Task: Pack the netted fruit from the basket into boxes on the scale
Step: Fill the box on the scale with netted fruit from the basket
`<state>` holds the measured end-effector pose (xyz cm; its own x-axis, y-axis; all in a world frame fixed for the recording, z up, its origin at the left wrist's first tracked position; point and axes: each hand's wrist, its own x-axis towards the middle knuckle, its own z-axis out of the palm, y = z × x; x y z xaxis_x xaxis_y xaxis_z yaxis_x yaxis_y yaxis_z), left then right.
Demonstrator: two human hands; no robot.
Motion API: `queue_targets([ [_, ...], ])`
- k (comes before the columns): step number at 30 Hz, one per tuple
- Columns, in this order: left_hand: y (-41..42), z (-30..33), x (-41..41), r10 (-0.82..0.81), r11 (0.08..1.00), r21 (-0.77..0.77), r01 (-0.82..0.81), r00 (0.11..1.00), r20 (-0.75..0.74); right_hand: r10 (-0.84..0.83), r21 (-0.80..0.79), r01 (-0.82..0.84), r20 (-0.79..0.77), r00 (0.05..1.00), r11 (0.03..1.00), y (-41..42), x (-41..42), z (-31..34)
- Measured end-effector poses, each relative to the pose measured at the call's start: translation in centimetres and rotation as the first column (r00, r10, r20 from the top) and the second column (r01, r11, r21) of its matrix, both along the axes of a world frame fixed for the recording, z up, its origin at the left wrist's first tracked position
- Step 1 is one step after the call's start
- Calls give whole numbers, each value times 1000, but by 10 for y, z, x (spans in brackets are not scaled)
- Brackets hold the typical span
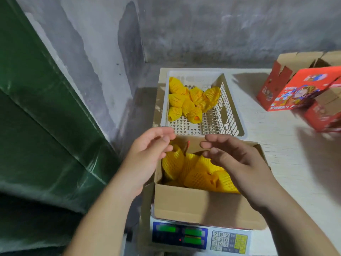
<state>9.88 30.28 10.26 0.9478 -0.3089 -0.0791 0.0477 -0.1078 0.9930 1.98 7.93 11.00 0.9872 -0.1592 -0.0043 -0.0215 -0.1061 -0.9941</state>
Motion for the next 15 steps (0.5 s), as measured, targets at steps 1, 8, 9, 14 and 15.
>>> queue_targets([
  [1,-7,-3,21,-12,999,46,11,1000,19,-52,12,52,-9,999,999,-7,6,-1],
  [8,-71,-55,172,-357,811,572,123,878,318,-185,-49,182,-70,980,982,-62,60,-18],
  [9,-76,-63,189,-454,732,660,167,842,290,-184,-117,174,-83,979,978,-71,75,-19],
  [14,-89,-106,246,-765,203,972,115,638,85,25,-529,-140,-218,976,837,-124,160,-40],
  [15,-94,-110,253,-799,136,989,60,597,73,57,-592,-191,-238,970,783,-134,181,-47],
])
